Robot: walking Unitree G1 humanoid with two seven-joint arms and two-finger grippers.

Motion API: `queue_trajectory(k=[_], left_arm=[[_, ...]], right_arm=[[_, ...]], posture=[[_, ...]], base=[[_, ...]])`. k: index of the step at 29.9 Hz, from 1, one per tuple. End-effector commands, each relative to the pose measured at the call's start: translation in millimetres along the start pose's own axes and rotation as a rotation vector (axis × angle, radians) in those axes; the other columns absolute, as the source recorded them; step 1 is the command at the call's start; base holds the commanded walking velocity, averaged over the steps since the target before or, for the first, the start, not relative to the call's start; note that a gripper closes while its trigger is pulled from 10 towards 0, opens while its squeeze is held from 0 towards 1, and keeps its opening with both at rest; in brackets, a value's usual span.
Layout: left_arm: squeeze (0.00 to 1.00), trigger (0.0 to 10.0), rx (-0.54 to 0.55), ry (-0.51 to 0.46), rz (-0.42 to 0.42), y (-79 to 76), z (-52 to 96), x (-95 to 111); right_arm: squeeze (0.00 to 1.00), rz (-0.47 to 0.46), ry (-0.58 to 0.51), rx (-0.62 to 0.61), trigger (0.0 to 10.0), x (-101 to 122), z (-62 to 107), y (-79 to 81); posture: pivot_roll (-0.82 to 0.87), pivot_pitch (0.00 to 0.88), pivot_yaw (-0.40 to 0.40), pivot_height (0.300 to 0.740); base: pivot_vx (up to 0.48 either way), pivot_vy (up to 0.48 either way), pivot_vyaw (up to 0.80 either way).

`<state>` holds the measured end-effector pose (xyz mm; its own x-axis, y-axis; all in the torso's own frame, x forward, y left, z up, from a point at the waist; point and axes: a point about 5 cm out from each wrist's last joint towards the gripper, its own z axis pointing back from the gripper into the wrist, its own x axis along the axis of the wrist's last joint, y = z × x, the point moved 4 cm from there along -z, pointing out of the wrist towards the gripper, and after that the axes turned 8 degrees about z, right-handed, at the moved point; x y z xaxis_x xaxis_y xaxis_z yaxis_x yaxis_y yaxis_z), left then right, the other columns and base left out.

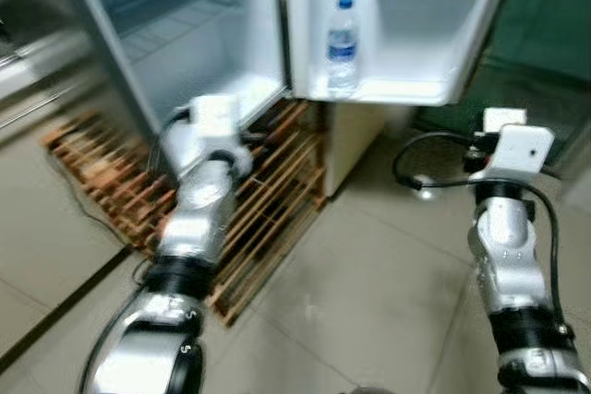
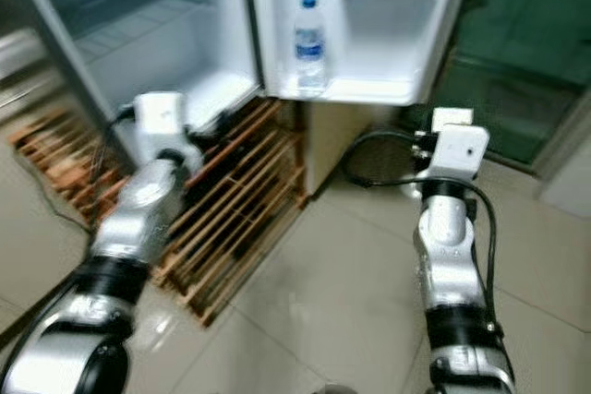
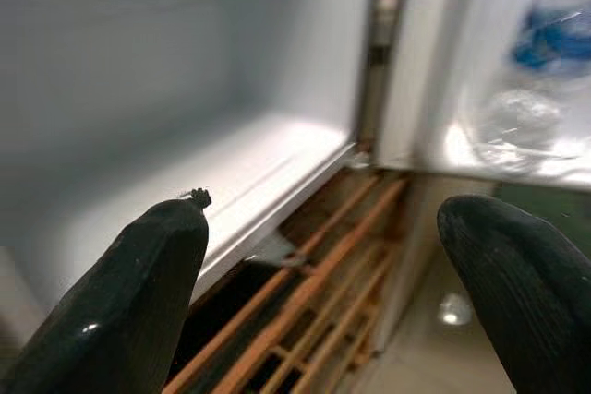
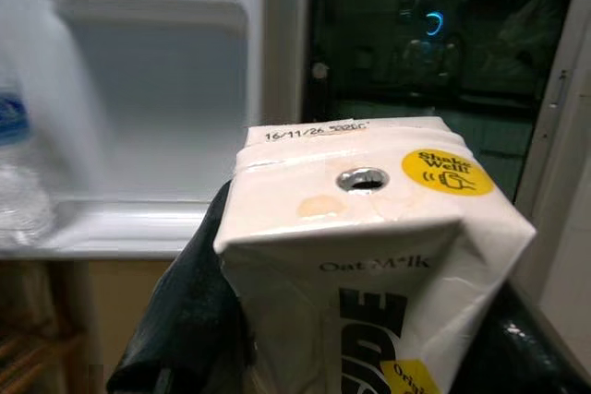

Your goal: Restocking fridge

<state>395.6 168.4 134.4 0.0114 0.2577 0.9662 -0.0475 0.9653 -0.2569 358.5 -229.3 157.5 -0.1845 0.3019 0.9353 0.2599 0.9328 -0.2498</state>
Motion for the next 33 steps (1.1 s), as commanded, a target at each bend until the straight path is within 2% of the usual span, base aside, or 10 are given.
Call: queue_trajectory(k=[1,3,6,11,14,21,24,26,31,33], left_arm=[[0.0,10.0,0.014,0.012,0.01,2.8,9.6,-12.2],[0.0,10.0,0.017,0.007,0.018,3.8,12.4,-13.5],[0.0,10.0,-0.021,-0.009,0.073,-5.5,14.5,-14.7],[0.0,10.0,-0.098,-0.018,0.048,-30.0,6.6,-10.0],[0.0,10.0,-0.124,-0.017,0.041,-37.8,4.7,-8.3],[0.0,10.0,-0.122,-0.016,0.04,-42.0,1.2,-6.8],[0.0,10.0,-0.078,-0.013,0.011,-29.6,2.1,-8.8],[0.0,10.0,-0.066,-0.043,-0.049,-21.6,5.0,-5.2],[0.0,10.0,-0.09,-0.068,-0.054,-24.8,6.8,-1.2],[0.0,10.0,-0.092,-0.067,-0.056,-25.9,5.9,-1.0]], right_arm=[[0.24,0.011,0.026,0.072,10.0,-6.9,9.2,9.3],[0.24,0.012,0.032,0.094,10.0,-9.3,12.2,11.4],[0.24,0.01,0.08,0.154,10.0,-22.5,22.2,20.7],[0.25,0.005,0.066,0.156,10.0,-17.7,17.6,26.4],[0.25,0.0,0.057,0.146,10.0,-14.7,15.8,24.6],[0.25,0.002,0.046,0.141,10.0,-12.3,15.9,22.6],[0.25,0.006,0.025,0.097,10.0,-9.7,22.2,8.1],[0.25,0.043,0.033,0.035,10.0,-14.5,29.4,-14.5],[0.25,0.088,0.06,-0.071,10.0,-20.7,25.1,-53.2],[0.26,0.1,0.049,-0.091,10.0,-17.0,21.2,-61.5]], posture=[[-0.11,0.0,0.032,0.74],[-0.11,0.0,0.021,0.74],[-0.11,0.0,0.012,0.74],[-0.13,0.0,0.025,0.74],[-0.14,0.0,0.044,0.74],[-0.15,0.0,0.049,0.74],[-0.14,0.0,0.04,0.74],[-0.14,0.0,0.04,0.74],[-0.15,0.006,0.053,0.74],[-0.15,0.001,0.054,0.74]], base=[[0.0,0.0,0.0],[0.0,0.0,0.0],[0.0,-0.11,0.0],[0.0,-0.467,0.0],[0.0,-0.461,0.0],[0.0,-0.441,0.0],[0.0,0.0,0.0],[0.0,0.0,0.0],[0.192,0.0,0.0],[0.48,0.0,0.0]])
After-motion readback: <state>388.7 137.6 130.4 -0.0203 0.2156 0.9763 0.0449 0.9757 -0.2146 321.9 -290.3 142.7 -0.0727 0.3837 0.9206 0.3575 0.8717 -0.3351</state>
